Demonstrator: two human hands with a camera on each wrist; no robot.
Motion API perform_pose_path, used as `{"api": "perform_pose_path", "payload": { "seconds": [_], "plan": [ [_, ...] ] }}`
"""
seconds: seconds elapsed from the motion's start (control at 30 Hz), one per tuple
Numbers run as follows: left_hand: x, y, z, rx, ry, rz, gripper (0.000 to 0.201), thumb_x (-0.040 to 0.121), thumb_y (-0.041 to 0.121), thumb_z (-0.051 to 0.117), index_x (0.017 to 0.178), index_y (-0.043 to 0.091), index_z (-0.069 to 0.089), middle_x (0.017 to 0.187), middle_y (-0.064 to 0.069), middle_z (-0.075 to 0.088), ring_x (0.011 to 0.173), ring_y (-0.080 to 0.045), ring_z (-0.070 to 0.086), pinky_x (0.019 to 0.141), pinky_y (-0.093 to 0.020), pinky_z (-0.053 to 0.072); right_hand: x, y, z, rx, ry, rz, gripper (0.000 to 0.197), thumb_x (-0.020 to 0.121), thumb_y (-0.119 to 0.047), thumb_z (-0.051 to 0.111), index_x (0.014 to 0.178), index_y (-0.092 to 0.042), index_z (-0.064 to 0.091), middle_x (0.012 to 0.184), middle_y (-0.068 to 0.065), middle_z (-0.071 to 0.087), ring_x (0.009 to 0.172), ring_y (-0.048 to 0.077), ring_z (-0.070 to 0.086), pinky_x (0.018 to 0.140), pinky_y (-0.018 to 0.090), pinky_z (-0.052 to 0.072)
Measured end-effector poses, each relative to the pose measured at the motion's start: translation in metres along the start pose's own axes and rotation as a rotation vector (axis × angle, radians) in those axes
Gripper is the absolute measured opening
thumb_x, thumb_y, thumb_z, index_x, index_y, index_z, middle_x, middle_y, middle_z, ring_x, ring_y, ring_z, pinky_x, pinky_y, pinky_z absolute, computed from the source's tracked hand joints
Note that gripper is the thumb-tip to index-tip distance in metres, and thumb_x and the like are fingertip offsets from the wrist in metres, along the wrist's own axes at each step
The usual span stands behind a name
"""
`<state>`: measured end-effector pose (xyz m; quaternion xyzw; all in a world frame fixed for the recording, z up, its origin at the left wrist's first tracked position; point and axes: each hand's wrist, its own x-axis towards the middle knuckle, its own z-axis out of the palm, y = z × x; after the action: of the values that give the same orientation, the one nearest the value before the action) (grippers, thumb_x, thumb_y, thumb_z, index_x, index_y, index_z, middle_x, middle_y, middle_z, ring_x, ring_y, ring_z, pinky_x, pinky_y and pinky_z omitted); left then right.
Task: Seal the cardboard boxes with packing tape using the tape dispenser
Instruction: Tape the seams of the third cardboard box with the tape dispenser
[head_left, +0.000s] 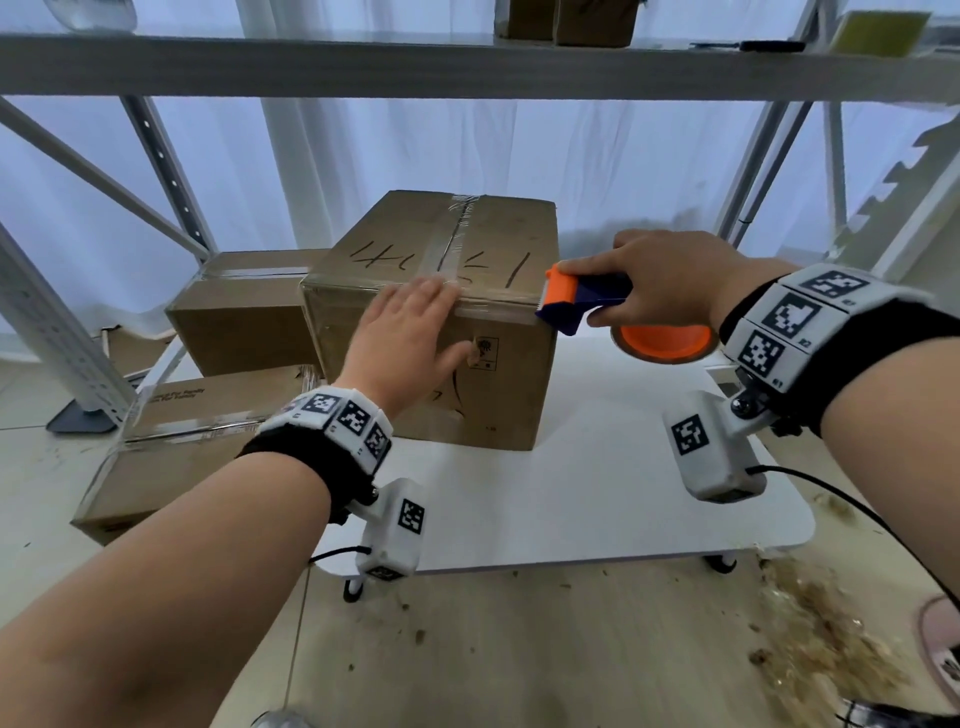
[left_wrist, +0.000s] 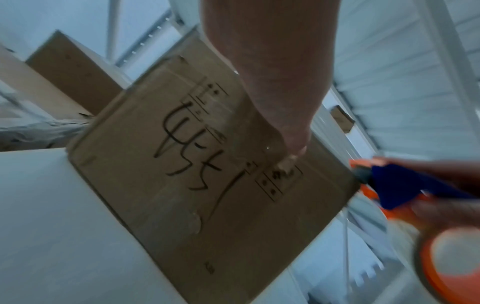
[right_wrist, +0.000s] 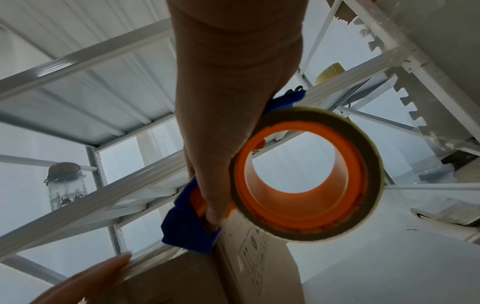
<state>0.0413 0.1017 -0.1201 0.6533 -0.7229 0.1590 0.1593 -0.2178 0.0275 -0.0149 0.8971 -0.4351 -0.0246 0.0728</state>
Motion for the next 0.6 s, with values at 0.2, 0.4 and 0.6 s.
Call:
{"api": "perform_pose_path", "payload": {
  "seconds": [0.2,0.4,0.6],
  "plan": [
    [-0.002,-0.008,-0.004,0.006,-0.046,-0.124,0.077,0.093,0.057,0.039,0.152,0.017,0.011,0.159,-0.004,0.013,0.147,-0.020,0.006,0.118,-0.036,-0.001,0.008,-0.005,-0.003,0.032,0.023,-0.004,0.057,0.087,-0.045,0.059,0.139,-0.050,0.037,0.084,-0.016,0.040,0.090,0.012,0.044,0.072,0.030,0.037],
    [0.020,0.043,0.005,-0.086,-0.045,0.118,0.069,0.095,0.046,0.044,0.152,0.020,0.015,0.159,0.002,0.016,0.147,-0.014,0.008,0.118,-0.029,-0.002,0.009,-0.006,0.007,0.125,0.065,-0.005,0.070,0.079,-0.057,0.064,0.141,-0.045,0.034,0.083,-0.017,0.037,0.090,0.013,0.042,0.076,0.031,0.036],
    [0.026,0.051,0.012,-0.151,0.019,0.072,0.067,0.092,0.038,0.053,0.150,0.022,0.024,0.155,0.004,0.026,0.144,-0.015,0.017,0.115,-0.027,-0.002,0.004,0.012,0.030,0.196,0.046,-0.010,0.084,0.078,-0.051,0.066,0.143,-0.054,0.014,0.121,0.001,0.053,0.107,0.023,0.051,0.090,0.040,0.045]
  ]
}}
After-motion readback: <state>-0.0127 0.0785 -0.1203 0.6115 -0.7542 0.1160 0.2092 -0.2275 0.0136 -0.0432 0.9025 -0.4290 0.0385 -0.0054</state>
